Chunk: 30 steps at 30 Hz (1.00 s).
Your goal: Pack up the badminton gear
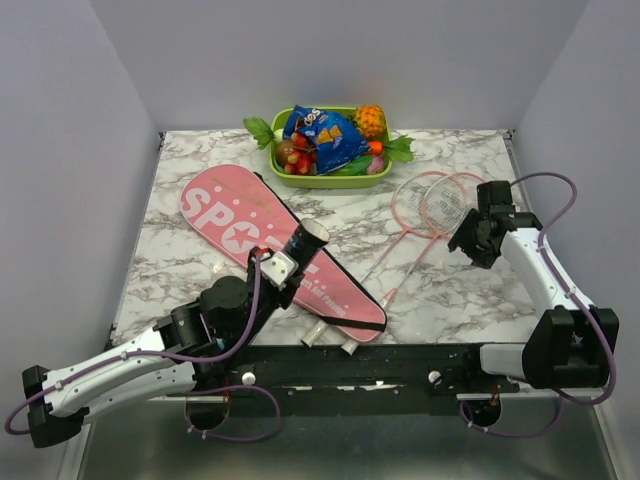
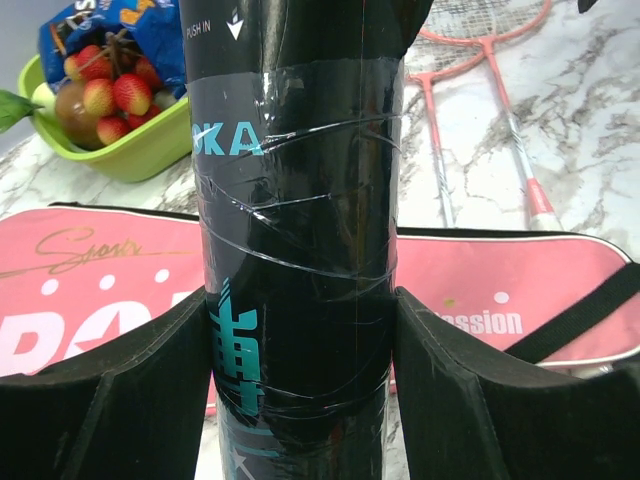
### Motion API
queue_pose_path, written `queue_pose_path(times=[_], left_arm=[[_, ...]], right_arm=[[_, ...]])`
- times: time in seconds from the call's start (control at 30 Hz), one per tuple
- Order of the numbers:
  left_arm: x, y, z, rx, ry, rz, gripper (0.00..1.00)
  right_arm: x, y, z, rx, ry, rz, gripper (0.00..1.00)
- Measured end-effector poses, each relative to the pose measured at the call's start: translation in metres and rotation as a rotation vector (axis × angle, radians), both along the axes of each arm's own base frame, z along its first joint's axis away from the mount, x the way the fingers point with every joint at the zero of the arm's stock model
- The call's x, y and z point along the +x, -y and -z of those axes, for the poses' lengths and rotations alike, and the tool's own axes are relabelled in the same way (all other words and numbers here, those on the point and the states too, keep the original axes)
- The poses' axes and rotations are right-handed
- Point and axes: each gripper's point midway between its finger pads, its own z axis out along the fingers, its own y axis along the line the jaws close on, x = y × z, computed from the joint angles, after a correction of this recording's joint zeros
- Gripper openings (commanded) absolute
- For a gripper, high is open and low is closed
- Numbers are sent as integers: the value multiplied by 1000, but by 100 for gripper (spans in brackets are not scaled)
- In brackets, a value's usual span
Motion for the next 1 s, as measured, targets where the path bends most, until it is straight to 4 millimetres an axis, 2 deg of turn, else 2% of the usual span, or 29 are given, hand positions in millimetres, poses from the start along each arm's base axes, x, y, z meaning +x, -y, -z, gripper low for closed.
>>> queue_pose_path(times=[0.13, 0.3, 0.6, 1.0], left_arm=[[-4, 8, 7, 14, -23, 44, 0], [-9, 18, 12, 20, -43, 98, 0], [-15, 25, 13, 4, -39, 149, 0], [-20, 29, 13, 0, -45, 182, 0]], right_arm=[[-14, 27, 19, -23, -59, 115, 68], [-13, 45, 30, -33, -89, 174, 66], [-10, 62, 53, -30, -150, 233, 59], [-9, 62, 79, -13, -224, 253, 52]])
